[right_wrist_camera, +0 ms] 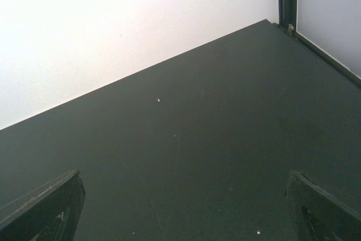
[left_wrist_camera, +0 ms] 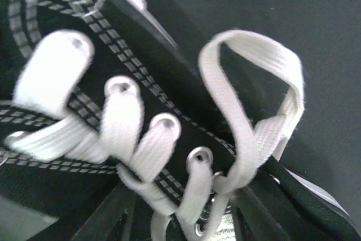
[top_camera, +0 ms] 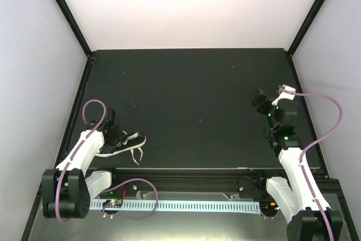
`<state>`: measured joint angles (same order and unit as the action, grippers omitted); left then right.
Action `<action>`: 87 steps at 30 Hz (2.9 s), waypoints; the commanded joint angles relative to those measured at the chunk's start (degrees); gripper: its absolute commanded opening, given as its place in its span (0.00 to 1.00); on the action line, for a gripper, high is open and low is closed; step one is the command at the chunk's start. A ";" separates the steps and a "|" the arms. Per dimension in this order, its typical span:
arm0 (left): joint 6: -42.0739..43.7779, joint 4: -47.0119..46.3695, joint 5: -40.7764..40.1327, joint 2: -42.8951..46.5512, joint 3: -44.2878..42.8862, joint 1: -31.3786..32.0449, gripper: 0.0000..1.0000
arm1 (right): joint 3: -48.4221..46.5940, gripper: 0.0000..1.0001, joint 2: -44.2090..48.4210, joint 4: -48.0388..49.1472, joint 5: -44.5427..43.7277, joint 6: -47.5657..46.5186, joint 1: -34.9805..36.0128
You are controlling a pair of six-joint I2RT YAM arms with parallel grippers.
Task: Tie the shoes
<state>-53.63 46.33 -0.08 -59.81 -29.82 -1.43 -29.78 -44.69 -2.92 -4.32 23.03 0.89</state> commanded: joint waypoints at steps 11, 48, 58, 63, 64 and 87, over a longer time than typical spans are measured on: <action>15.12 -6.15 1.61 -0.05 -5.61 -0.33 0.02 | 0.14 1.00 -0.17 1.76 1.65 -0.72 -0.13; 42.69 0.14 11.93 -35.20 -60.96 48.68 0.02 | -8.41 1.00 -1.17 -15.26 9.28 -1.98 -0.04; 44.14 5.15 4.91 -37.68 -51.87 48.45 0.02 | -4.49 0.98 -5.53 -14.61 19.61 0.18 0.06; 43.77 6.33 3.53 -40.83 -49.72 48.45 0.01 | -6.42 0.97 -11.38 -18.68 19.78 0.07 0.20; 43.45 6.14 3.08 -41.26 -49.30 48.50 0.02 | -6.85 0.96 -12.65 -19.54 19.44 0.46 0.33; 46.32 -7.04 8.87 -8.70 -39.89 27.53 0.99 | -6.36 0.70 -23.51 -23.36 13.01 5.11 19.22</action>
<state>-10.50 40.45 0.91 -70.17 -68.93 35.46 -36.84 -66.70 -23.88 14.92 25.91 19.81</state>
